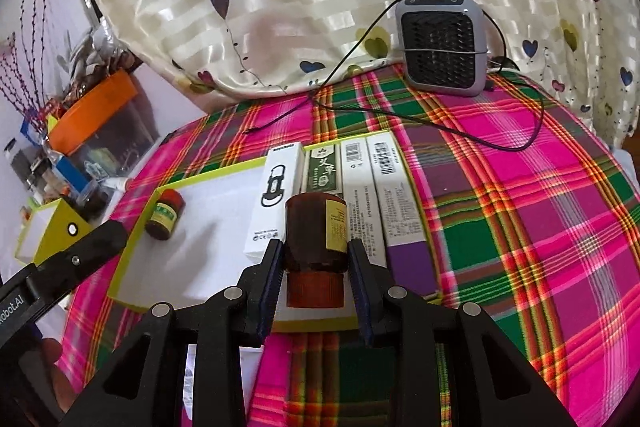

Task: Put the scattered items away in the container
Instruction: 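Lower the dark jar into the tray and open the right tool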

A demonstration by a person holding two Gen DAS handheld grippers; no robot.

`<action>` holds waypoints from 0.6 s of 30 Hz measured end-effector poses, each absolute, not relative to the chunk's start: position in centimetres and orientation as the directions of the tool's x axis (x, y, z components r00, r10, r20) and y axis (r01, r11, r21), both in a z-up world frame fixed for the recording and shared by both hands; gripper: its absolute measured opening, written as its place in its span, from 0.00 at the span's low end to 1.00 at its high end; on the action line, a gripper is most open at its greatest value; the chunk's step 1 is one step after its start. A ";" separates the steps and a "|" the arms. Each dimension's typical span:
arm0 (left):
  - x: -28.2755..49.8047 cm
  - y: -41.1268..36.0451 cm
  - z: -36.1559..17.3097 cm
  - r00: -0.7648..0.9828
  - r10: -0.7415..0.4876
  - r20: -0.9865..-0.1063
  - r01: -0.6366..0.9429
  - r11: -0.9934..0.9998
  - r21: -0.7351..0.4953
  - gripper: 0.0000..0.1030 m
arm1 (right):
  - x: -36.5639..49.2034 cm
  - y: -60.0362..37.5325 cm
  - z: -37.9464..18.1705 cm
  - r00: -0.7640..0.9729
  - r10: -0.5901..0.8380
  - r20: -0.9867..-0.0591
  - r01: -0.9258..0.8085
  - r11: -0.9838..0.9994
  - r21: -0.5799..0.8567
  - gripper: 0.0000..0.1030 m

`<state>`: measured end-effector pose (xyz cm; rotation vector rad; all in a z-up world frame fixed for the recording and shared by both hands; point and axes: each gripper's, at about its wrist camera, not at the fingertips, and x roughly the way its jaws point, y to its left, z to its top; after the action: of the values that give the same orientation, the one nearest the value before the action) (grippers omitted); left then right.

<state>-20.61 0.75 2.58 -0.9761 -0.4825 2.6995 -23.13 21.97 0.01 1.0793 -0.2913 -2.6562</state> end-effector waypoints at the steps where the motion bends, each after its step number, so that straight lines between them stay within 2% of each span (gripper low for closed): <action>1: -20.7 0.5 2.5 -0.750 0.325 -0.577 -0.098 -0.916 -0.389 0.36 | -23.2 21.7 0.0 -0.692 -0.302 -0.656 0.161 -0.950 0.268 0.33; 9: -20.7 -0.2 2.6 -0.747 0.338 -0.572 -0.096 -0.907 -0.411 0.36 | -23.0 21.5 0.1 -0.708 -0.302 -0.638 0.169 -0.950 0.263 0.33; 15: -20.6 0.0 2.6 -0.747 0.340 -0.572 -0.102 -0.908 -0.407 0.36 | -21.8 22.5 1.0 -0.773 -0.300 -0.559 0.172 -0.947 0.271 0.33; 18: -20.7 0.1 2.4 -0.742 0.337 -0.579 -0.100 -0.910 -0.402 0.36 | -21.6 23.2 1.1 -0.788 -0.278 -0.549 0.158 -0.954 0.256 0.33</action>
<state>-20.70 0.10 2.38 -0.9896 -0.5113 2.6800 -21.55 23.19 1.15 0.8908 -0.2883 -2.7545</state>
